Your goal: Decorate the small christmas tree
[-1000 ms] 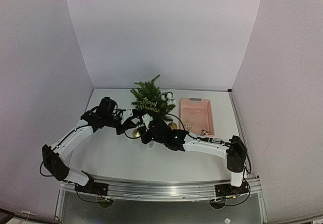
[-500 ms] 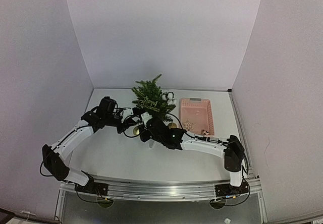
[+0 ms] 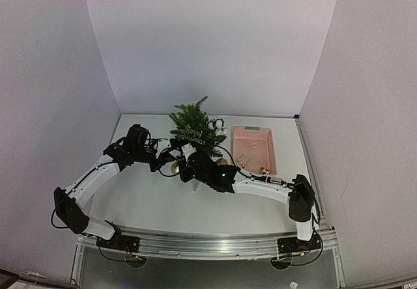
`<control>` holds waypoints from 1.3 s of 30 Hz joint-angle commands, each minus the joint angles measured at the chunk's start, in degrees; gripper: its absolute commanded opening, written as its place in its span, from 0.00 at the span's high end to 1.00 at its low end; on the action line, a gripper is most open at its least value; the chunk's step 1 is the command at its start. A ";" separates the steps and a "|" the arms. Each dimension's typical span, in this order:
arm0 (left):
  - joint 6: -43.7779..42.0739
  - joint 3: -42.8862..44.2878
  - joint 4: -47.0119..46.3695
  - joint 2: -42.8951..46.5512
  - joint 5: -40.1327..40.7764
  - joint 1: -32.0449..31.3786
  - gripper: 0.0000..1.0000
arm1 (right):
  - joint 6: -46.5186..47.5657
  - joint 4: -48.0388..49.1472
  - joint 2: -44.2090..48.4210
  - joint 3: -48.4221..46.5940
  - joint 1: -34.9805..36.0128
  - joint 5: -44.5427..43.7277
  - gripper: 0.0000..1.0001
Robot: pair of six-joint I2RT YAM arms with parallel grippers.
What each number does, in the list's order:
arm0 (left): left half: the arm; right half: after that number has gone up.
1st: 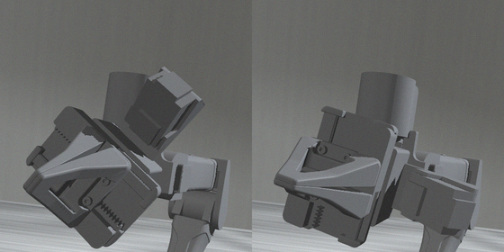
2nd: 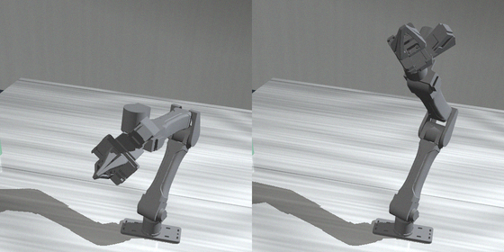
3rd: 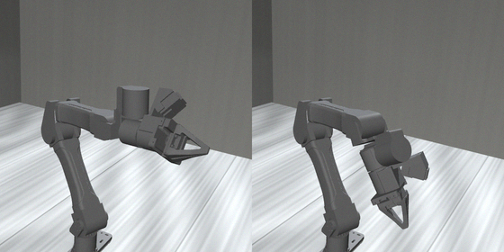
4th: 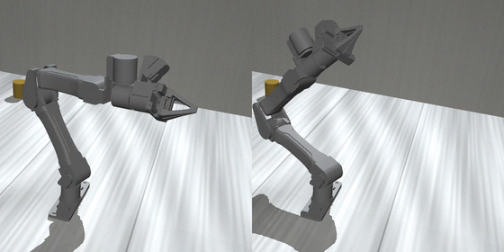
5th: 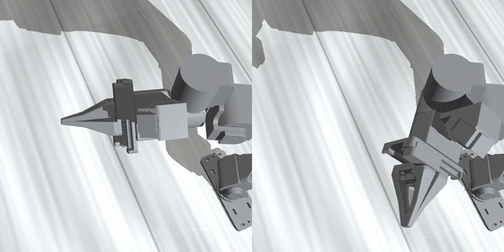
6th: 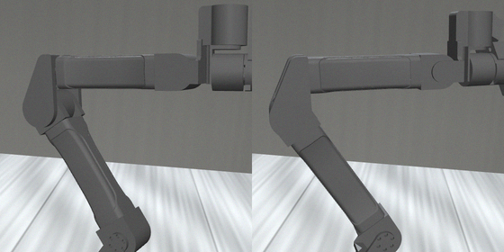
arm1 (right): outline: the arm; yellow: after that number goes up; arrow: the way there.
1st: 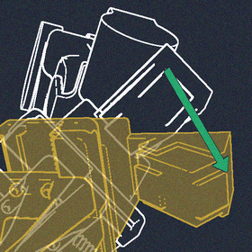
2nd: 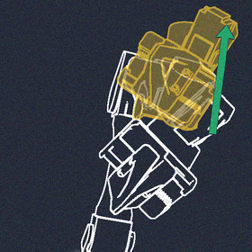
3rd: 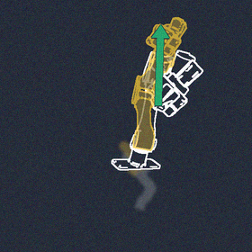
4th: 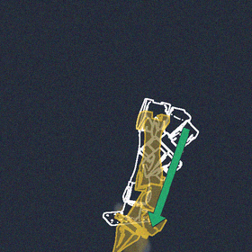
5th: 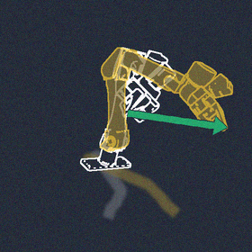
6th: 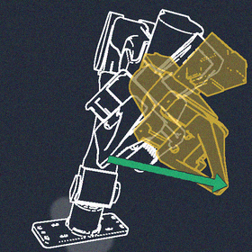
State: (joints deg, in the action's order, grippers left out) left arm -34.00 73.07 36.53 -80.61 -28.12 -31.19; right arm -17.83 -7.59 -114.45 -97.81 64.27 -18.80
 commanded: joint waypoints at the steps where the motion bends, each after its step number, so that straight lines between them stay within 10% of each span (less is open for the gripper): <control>1: 0.22 2.55 0.42 2.12 2.37 0.95 1.00 | -0.49 -2.08 -1.33 -2.22 -0.01 -2.50 1.00; 39: -4.12 -0.31 -3.75 -1.33 4.40 1.04 1.00 | -5.23 -5.03 -1.55 -0.95 -0.27 -4.11 1.00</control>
State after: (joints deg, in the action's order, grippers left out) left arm -35.80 73.03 35.60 -81.93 -27.10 -30.92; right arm -21.66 -7.83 -115.37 -98.13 64.27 -20.79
